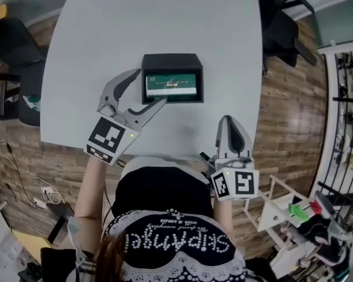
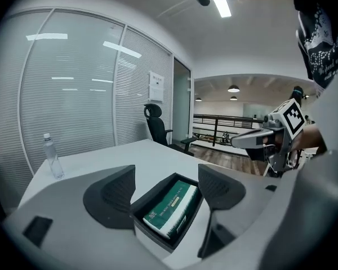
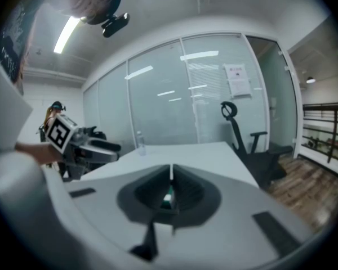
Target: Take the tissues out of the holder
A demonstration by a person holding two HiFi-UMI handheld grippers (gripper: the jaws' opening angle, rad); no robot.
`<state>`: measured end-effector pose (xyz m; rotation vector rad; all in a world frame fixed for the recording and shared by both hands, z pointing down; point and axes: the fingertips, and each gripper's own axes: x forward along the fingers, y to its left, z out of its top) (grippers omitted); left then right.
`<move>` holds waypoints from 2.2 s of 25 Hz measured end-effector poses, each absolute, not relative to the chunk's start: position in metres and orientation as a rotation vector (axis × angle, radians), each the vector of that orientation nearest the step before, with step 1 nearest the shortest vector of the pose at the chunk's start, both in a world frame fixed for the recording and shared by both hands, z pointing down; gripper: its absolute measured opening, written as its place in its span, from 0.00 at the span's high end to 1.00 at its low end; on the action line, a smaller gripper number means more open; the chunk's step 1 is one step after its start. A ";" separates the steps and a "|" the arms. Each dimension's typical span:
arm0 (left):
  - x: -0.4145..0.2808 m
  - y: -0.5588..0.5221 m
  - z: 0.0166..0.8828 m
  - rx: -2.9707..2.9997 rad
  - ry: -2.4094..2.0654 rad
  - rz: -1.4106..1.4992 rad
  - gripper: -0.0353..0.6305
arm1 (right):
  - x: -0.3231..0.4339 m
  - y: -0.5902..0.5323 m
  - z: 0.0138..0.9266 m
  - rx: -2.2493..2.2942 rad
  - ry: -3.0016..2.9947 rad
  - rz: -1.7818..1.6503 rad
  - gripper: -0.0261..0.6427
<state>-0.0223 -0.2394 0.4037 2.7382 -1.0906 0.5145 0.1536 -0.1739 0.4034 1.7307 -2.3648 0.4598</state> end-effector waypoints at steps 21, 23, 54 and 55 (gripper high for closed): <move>0.018 -0.251 0.470 2.705 -0.836 0.759 0.37 | 0.168 -0.163 0.414 1.775 -2.323 0.510 0.91; 0.021 -0.253 0.475 2.697 -0.823 0.765 0.37 | 0.170 -0.162 0.415 1.784 -2.316 0.518 0.91; 0.052 -0.249 0.550 2.567 -0.564 0.958 0.36 | 0.176 -0.163 0.421 1.802 -2.262 0.552 0.91; 0.052 -0.249 0.551 2.563 -0.560 0.962 0.36 | 0.176 -0.163 0.421 1.802 -2.260 0.553 0.91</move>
